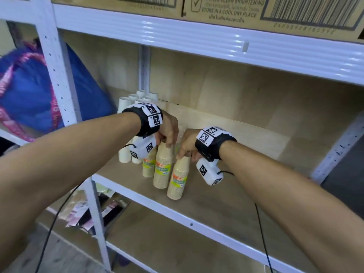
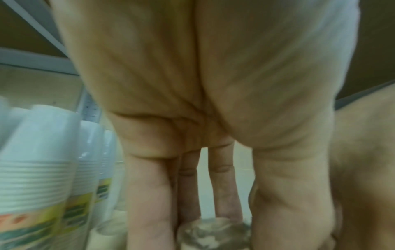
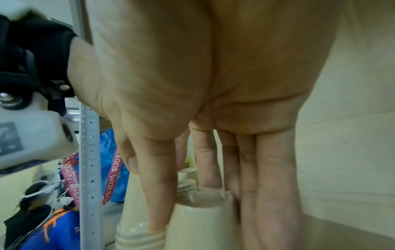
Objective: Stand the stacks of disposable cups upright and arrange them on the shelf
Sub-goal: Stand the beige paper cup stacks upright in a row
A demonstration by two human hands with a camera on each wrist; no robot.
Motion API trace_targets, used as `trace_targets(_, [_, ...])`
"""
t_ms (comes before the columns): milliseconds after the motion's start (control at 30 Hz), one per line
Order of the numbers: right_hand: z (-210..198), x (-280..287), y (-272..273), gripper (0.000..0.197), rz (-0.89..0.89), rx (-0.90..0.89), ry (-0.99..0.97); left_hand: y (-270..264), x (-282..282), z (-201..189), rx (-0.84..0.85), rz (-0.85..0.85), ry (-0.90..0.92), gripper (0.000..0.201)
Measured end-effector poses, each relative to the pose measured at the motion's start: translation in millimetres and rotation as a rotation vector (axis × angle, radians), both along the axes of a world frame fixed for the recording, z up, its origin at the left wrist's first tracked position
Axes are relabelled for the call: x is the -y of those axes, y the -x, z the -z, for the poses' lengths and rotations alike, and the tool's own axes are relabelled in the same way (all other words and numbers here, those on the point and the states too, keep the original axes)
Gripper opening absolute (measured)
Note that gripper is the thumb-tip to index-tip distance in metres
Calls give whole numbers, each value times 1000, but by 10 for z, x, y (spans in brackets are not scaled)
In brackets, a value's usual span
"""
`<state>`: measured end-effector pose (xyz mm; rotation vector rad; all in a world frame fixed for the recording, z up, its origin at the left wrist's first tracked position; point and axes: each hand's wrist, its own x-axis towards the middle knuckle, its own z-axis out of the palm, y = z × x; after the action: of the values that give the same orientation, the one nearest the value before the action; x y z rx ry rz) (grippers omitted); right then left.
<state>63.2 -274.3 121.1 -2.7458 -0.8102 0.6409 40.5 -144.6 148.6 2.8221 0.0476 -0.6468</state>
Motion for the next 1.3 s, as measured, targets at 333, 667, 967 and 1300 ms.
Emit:
trace_targets(333, [121, -442, 185, 23, -81, 91, -95, 231, -467, 210, 6, -71, -37, 25])
trace_targets(667, [192, -617, 232, 27, -85, 132, -126, 210, -596, 407, 32, -64, -18, 28])
trace_targets(967, [202, -642, 186, 29, -76, 118, -161, 200, -626, 266, -19, -60, -24, 36])
trace_targets(1300, [-34, -416, -33, 28, 60, 166, -272, 3, -447, -157, 100, -36, -27, 30])
